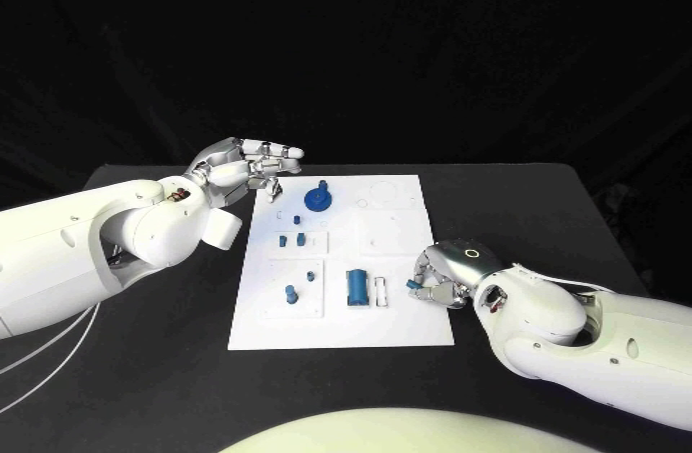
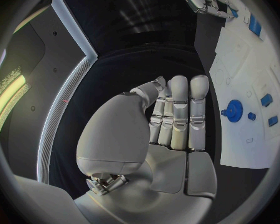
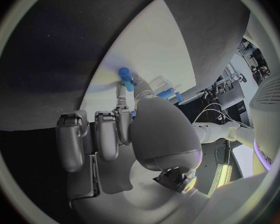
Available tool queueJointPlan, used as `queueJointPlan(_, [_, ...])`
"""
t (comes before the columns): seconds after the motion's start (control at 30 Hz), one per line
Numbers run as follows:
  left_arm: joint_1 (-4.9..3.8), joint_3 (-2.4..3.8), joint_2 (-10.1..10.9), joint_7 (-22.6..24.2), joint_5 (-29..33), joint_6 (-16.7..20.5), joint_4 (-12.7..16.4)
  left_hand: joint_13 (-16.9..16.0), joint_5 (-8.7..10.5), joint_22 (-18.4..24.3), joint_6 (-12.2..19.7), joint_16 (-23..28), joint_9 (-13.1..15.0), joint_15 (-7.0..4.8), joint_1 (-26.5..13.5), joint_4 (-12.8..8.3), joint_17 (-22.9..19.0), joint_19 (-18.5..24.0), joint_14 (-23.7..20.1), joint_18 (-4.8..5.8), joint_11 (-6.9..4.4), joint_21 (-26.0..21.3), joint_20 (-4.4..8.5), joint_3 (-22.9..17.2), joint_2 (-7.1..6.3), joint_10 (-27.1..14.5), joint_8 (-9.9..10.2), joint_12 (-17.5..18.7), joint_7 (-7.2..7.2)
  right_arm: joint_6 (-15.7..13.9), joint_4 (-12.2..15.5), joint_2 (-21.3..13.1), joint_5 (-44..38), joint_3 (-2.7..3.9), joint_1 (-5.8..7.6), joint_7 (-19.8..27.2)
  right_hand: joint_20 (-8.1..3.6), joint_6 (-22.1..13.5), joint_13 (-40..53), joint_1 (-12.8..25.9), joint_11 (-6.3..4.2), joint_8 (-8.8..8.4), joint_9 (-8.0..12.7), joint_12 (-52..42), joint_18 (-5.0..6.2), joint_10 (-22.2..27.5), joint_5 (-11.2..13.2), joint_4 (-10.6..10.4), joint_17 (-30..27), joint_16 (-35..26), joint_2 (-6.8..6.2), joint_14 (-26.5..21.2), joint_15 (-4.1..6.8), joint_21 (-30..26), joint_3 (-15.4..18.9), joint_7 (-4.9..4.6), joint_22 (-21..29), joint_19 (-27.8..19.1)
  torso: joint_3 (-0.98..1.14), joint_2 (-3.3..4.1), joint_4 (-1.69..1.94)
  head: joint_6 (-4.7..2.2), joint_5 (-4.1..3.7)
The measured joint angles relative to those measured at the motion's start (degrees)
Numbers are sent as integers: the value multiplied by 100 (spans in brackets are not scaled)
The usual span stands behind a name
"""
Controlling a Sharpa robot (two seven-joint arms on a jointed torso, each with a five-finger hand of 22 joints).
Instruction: Assemble the parts on the task board
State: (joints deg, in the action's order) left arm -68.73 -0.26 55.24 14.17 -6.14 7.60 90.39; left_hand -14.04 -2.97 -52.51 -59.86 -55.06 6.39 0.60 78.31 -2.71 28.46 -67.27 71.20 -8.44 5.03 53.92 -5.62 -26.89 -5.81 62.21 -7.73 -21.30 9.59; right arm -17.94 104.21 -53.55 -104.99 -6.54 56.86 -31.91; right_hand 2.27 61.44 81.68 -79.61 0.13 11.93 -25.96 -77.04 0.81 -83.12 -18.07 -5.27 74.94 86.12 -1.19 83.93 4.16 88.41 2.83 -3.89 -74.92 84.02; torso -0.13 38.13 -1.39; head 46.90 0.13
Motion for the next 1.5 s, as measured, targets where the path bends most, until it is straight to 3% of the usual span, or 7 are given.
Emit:
queueJointPlan(0.27, [0, 0, -4, -3, 1, 0, -3, 1, 0, 0, 0, 0, 0, 0, 0, 0, 0, 0, 0, 0, 0, 0, 0, 0, 0, 0, 0, 0, 0, -8, 32, -5, 6, -6, -4, 0, 0, 100, -29, -13, -67, 30, 15, -53, 0, -23, -268, 4, -1, 0, -12, 1, 0, 67, -454, 42, 0, 0, 1, -3, 1, -20, 14])
queueJointPlan(0.57, [0, 0, -16, -16, 1, 0, -4, 1, 0, 9, 0, 0, 0, 0, 0, 0, 0, 0, 0, 0, 0, -1, 0, 0, 0, 0, 0, 0, 0, -211, 104, -48, 539, -46, 56, -84, -1, 99, -323, -62, -117, 95, -9, -61, 0, -73, -546, -217, -1, 0, -63, 24, 24, 134, -972, 43, 1, 0, 3, 1, 2, -51, 20])
queueJointPlan(0.8, [0, 0, -20, -26, 1, -1, -2, 1, 0, 9, 0, 0, 0, 0, 0, 0, -5, 0, 0, 0, 0, -22, 0, 0, 0, 0, 0, 0, 0, -514, 237, -31, 1201, -47, 187, -152, -14, 99, -693, 193, -168, 96, -10, -60, 0, -124, -552, -146, -1, 0, -203, 22, 27, 134, -1440, 42, 1, -14, 3, 5, 2, -58, 21])
queueJointPlan(1.1, [1, 0, -23, -34, 1, -2, 5, 2, 0, 8, 0, 0, 0, 0, 0, 0, -4, 0, 0, 0, 0, -22, 0, 0, 0, 0, 0, 0, 0, -956, 301, 158, 1974, -39, 257, -177, -22, 99, -674, 345, -155, 141, -10, -59, 0, -111, -553, -58, -2, 0, -279, 22, 27, 134, -1672, 42, 2, -22, 2, 8, 1, -32, 23])
queueJointPlan(1.37, [0, 0, -28, -37, 1, -4, 15, 2, 0, 8, 0, 0, 0, 0, 0, 0, -4, 0, 0, 0, 0, -22, 0, 0, 0, 0, 0, 0, 0, -1025, 168, 423, 2541, -39, 260, -180, -44, 99, -674, 826, -166, 162, -10, -192, 0, -100, -553, -29, -2, 45, -314, 0, 48, 133, -2002, 42, 2, 0, 1, 5, -1, -19, 13])
queueJointPlan(1.5, [0, 0, -29, -38, 1, -6, 19, 2, 0, 8, 0, 0, 0, 0, 0, 0, -4, 0, 0, 0, 0, -22, 0, 0, 0, 0, 0, 0, 0, -971, 83, 515, 2702, -40, 257, -183, -44, 126, -675, 1045, -176, 428, -11, -308, 0, -90, -657, -165, -2, 45, -338, 8, 81, 133, -1942, 15, 1, 0, 1, 3, 0, -11, 12])
